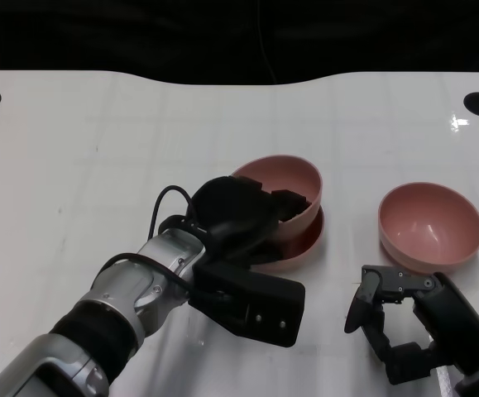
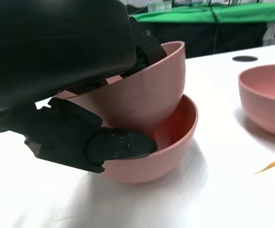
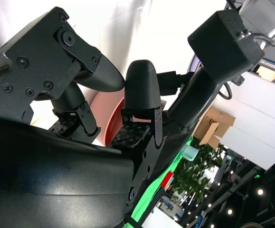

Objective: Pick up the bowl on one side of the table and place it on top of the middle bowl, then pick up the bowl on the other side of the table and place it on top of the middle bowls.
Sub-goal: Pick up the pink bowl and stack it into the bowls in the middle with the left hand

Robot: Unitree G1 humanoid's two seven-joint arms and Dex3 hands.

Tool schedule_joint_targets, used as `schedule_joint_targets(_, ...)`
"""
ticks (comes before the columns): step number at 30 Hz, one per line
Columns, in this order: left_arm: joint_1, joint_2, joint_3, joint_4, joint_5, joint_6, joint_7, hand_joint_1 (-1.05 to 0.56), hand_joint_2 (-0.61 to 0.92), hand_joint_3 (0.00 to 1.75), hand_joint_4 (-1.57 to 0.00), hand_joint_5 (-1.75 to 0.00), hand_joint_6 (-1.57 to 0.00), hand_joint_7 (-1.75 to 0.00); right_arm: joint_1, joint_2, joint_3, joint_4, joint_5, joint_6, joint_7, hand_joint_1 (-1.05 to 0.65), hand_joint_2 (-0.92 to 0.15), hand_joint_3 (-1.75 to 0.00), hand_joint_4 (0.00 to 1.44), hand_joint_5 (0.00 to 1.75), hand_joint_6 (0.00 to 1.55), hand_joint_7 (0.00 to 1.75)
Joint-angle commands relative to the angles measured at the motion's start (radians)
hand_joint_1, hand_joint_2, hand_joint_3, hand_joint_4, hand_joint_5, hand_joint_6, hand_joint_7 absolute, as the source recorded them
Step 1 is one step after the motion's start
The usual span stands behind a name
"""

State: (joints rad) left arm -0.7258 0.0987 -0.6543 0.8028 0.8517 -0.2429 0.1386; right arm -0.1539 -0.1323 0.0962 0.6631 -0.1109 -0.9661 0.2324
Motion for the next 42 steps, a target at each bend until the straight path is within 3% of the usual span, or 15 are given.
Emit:
schedule_joint_targets(1, 0.0, 0.017, -0.008, -0.024, -0.006, 0.035, -0.086, -0.71, 0.92, 0.56, -0.14, -0.24, -0.21, 0.0, 0.005, -0.007, -0.002, 0.008, 0.017, -0.008, -0.001, -0.08, -0.36, -1.38, 0.83, 1.73, 0.85, 1.33)
schedule_joint_targets(8, 0.02, 0.033, 0.002, -0.067, -0.019, 0.052, -0.139, -0.85, 0.92, 0.65, -0.08, -0.21, -0.18, 0.0, 0.004, -0.007, 0.0, 0.008, 0.024, -0.01, 0.005, -0.07, -0.37, -1.35, 0.84, 1.72, 0.85, 1.33)
schedule_joint_targets(20, 0.051, 0.071, 0.01, -0.187, -0.026, 0.095, -0.183, -0.83, 0.92, 0.62, -0.08, -0.22, -0.19, 0.0, 0.002, -0.005, 0.001, 0.013, 0.036, -0.018, 0.014, -0.08, -0.37, -1.37, 0.84, 1.71, 0.85, 1.32)
schedule_joint_targets(24, 0.107, 0.113, 0.042, -0.291, -0.038, 0.123, -0.199, -0.81, 0.92, 0.59, -0.07, -0.22, -0.19, -0.01, 0.002, -0.009, 0.001, 0.013, 0.026, -0.018, 0.011, -0.09, -0.37, -1.38, 0.83, 1.73, 0.85, 1.33)
schedule_joint_targets(35, 0.195, 0.152, 0.068, -0.294, -0.041, 0.046, -0.014, -0.76, 0.92, 0.52, -0.04, -0.23, -0.17, 0.0, 0.01, -0.011, 0.001, -0.003, 0.017, -0.009, 0.001, -0.1, -0.34, -1.41, 0.84, 1.75, 0.86, 1.32)
schedule_joint_targets(38, 0.262, 0.17, 0.144, -0.317, -0.102, -0.073, 0.142, -0.62, 0.92, 0.43, -0.15, -0.34, -0.26, -0.04, 0.016, -0.013, 0.0, -0.011, 0.006, -0.009, -0.008, -0.11, -0.34, -1.41, 0.84, 1.75, 0.85, 1.32)
schedule_joint_targets(42, 0.34, 0.198, 0.224, -0.33, -0.151, -0.251, 0.308, -0.49, 0.92, 0.35, -0.23, -0.68, -0.4, -0.09, 0.019, -0.014, 0.0, -0.018, -0.007, -0.005, -0.02, -0.12, -0.35, -1.41, 0.84, 1.75, 0.86, 1.33)
